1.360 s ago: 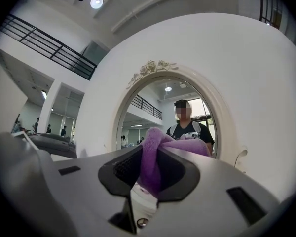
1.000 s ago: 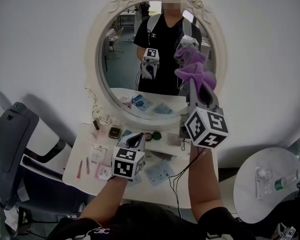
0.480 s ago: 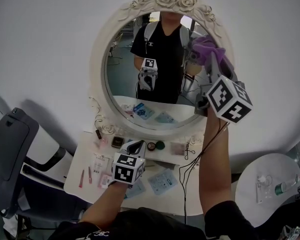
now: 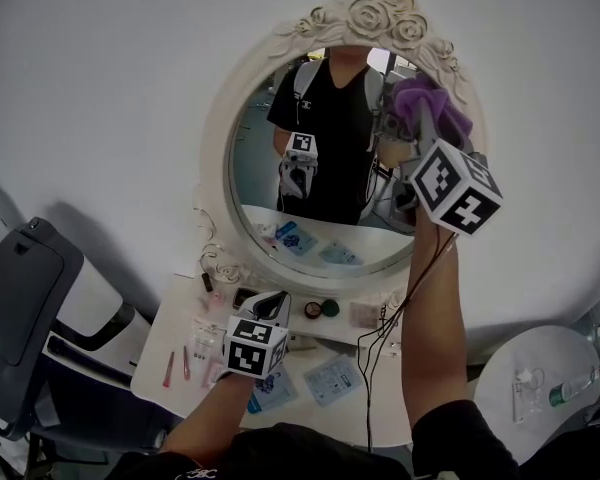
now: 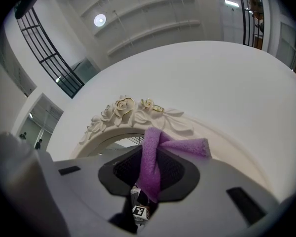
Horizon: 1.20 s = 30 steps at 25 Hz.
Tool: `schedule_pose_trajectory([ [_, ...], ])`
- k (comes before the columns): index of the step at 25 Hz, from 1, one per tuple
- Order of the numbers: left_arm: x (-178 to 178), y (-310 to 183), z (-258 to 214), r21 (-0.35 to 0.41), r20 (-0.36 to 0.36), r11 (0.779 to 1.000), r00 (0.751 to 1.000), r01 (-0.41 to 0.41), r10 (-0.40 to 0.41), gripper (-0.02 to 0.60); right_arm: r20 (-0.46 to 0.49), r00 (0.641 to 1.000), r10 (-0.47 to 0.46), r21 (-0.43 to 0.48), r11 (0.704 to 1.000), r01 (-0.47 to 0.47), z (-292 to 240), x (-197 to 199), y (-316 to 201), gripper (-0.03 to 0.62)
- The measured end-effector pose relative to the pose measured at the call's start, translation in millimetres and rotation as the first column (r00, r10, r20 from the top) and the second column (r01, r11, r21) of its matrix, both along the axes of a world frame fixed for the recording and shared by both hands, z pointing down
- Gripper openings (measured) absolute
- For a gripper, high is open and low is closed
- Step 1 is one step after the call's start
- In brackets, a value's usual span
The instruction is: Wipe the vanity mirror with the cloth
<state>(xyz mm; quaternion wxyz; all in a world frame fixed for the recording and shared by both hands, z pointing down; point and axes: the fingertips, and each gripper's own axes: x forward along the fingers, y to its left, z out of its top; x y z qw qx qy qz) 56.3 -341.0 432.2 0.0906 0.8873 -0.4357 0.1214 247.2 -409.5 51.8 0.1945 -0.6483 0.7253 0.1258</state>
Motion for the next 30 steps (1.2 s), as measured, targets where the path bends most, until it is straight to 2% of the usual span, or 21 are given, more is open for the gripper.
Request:
schedule_pose_trajectory([
  [8,-54.6,-7.9,4.1,-0.01,-0.024,0.995,0.995,0.099,-0.099,0.006,-0.076,0.997,-0.006,0.016,1.0,0.007,-21.6,-55.6,-18.6,0.077],
  [14,-83.7,-3.8,4.4,-0.011,-0.035,0.988,0.988,0.153,-0.154,0.006,-0.128,0.987,-0.102,-0.013,0.995,0.101,-20.7,-113.3,-32.9,0.077],
  [24,-137.7,2.5,9.9,-0.019,-0.043,0.968,0.967,0.25,-0.25,0.006,-0.188,0.949,-0.254,-0.068,0.967,0.245,16.8,-212.7,-53.8,0.077],
  [30,-142.3,0.6,13.9,-0.032,-0.044,0.968,0.967,0.248,-0.249,0.006,-0.236,0.935,-0.265,-0.086,0.964,0.252,32.4,-231.1,-59.3,0.077],
])
